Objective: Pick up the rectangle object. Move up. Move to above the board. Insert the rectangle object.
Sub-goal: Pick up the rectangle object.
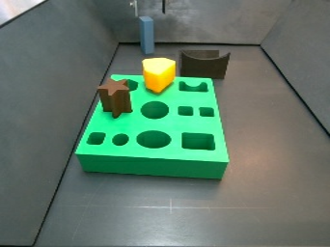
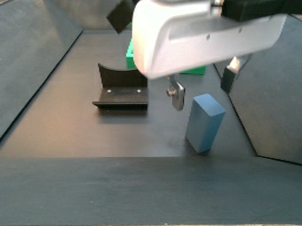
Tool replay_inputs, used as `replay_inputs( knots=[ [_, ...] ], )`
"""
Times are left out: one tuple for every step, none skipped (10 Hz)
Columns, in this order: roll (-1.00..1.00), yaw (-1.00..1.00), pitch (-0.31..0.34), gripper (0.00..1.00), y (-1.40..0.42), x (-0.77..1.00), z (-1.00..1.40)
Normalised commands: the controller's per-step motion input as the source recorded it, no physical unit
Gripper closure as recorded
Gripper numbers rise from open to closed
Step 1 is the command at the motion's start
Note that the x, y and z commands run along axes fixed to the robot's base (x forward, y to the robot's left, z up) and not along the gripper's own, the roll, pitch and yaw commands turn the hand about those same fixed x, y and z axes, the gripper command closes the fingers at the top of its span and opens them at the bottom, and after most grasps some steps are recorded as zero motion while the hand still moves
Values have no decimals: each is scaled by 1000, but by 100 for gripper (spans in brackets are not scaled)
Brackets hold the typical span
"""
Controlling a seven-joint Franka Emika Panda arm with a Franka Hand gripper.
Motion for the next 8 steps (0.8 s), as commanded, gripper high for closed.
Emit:
replay_inputs(
  knots=[
    [53, 0, -13, 0, -69, 0, -1000],
    [40, 0, -10, 0, -60, 0, -1000],
    [49, 0, -11, 0, -23, 0, -1000],
    [36, 0, -126, 0, 0, -146, -974],
    [-17, 0, 0, 0, 11, 0, 0],
    [0, 0, 0, 0, 0, 0, 0],
    [0, 0, 0, 100, 0, 0, 0],
    [0, 0, 0, 100, 0, 0, 0]
  ],
)
